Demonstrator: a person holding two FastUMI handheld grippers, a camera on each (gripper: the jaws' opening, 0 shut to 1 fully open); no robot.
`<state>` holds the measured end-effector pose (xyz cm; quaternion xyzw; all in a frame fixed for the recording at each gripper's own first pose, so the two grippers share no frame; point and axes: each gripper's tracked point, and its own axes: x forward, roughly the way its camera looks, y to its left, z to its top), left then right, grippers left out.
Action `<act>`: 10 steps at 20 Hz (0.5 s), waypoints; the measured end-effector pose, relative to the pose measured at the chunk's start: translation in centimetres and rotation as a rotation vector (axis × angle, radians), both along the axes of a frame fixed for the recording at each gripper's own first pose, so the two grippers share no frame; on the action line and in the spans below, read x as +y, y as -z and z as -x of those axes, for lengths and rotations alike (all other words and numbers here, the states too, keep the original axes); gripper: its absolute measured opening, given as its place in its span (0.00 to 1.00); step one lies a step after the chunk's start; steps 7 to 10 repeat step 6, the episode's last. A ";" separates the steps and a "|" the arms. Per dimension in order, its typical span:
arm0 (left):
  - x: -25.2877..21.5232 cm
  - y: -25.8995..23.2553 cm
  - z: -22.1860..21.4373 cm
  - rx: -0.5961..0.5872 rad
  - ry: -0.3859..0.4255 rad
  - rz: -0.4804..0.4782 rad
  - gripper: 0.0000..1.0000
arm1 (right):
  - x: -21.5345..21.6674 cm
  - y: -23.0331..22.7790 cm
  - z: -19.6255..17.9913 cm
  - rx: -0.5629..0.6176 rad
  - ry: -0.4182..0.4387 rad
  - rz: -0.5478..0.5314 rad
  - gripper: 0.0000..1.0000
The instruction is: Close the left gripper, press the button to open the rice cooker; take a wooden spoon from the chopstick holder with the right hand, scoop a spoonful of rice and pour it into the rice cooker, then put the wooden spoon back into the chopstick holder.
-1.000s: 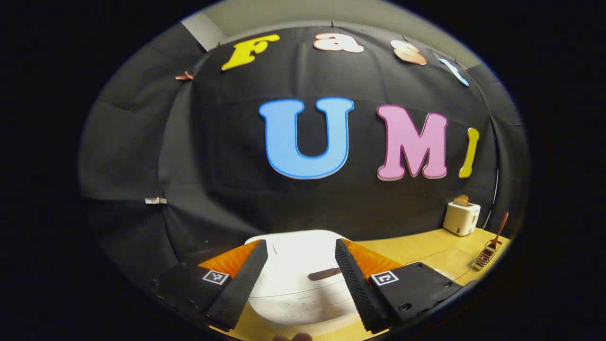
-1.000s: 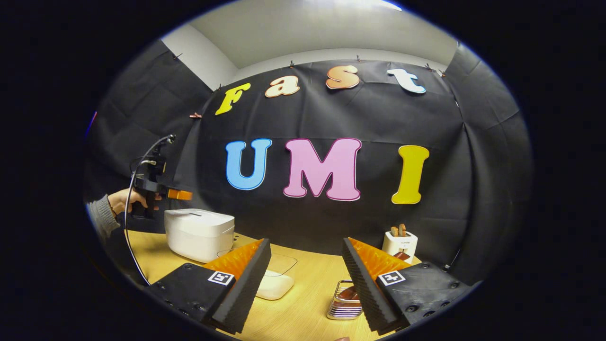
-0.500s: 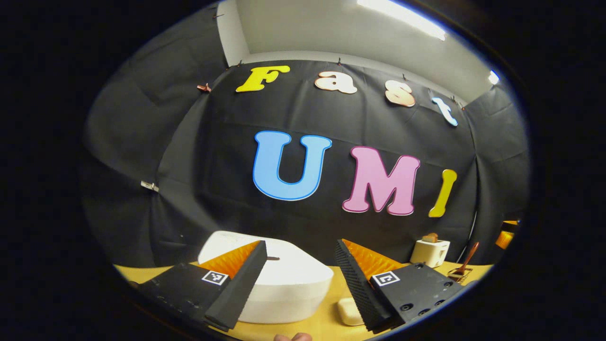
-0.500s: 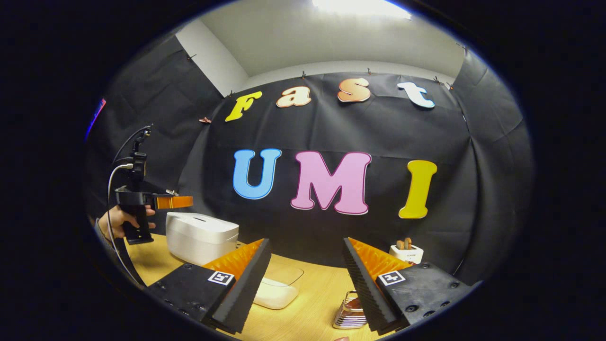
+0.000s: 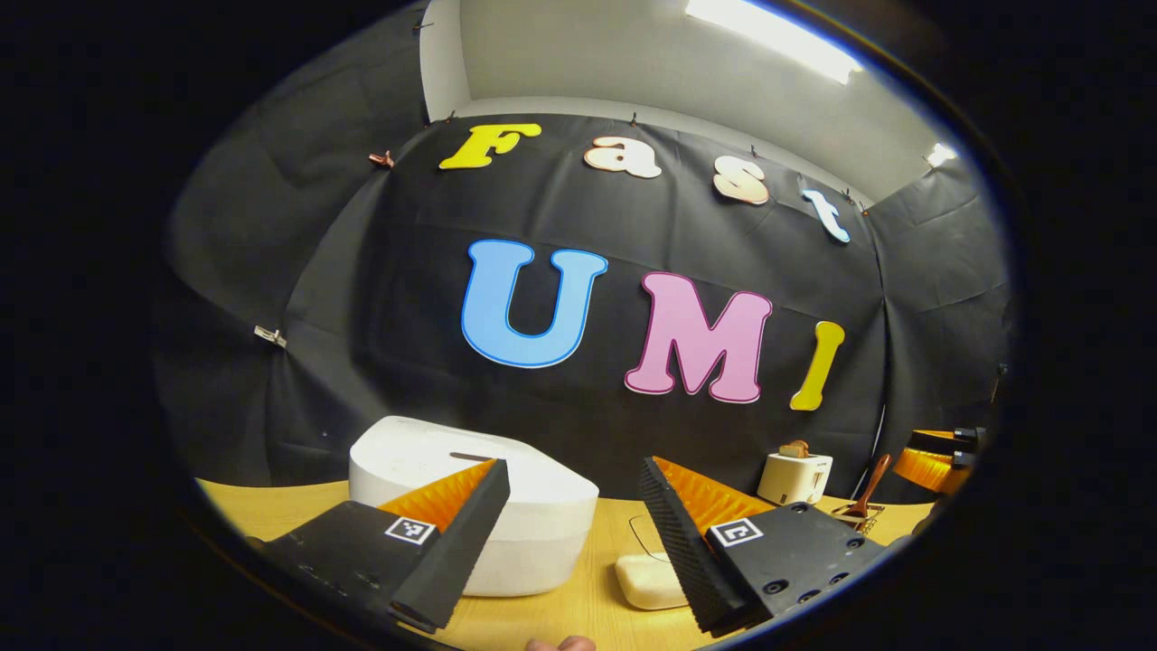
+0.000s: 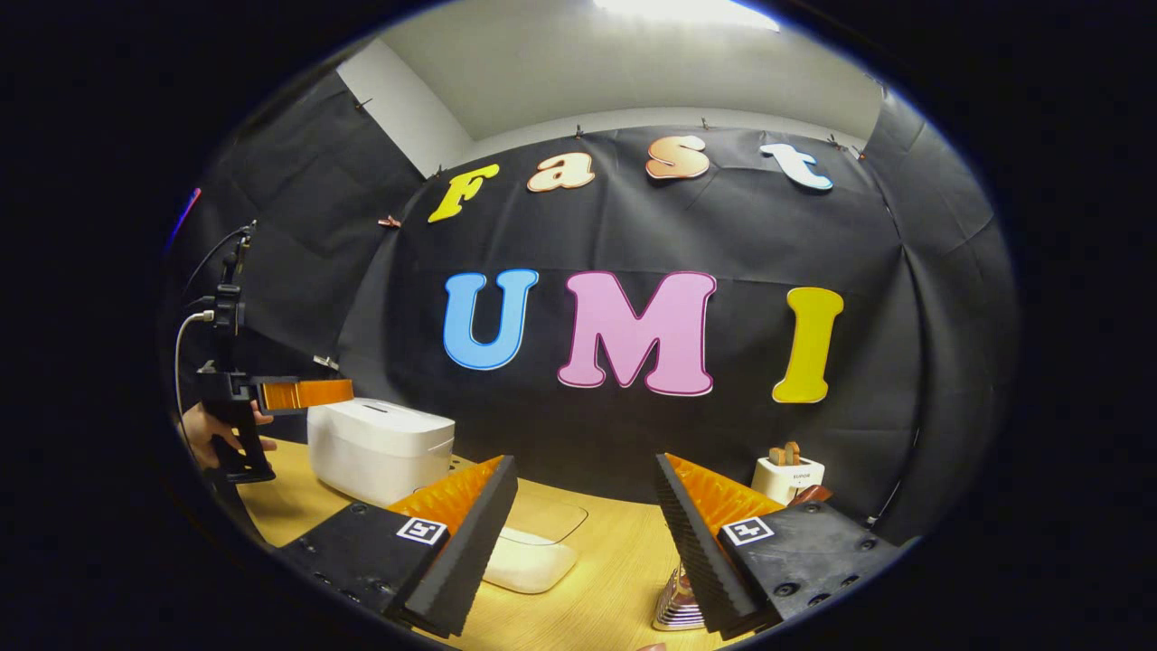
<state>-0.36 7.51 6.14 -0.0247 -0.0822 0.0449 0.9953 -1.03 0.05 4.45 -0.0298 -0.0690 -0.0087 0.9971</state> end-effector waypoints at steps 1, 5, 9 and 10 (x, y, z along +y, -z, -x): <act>0.5 0.1 -0.1 0.008 -0.009 -0.006 0.95 | 0.1 0.0 -0.1 0.000 -0.008 -0.010 0.94; 1.9 -0.1 0.1 0.011 -0.030 0.018 0.95 | 0.2 -0.5 0.1 -0.003 -0.023 0.011 0.94; 2.0 -0.2 0.1 0.010 -0.029 0.029 0.95 | -0.1 -0.5 0.2 -0.008 -0.012 0.021 0.94; 2.0 -0.2 0.1 0.010 -0.029 0.029 0.95 | -0.1 -0.5 0.2 -0.008 -0.012 0.021 0.94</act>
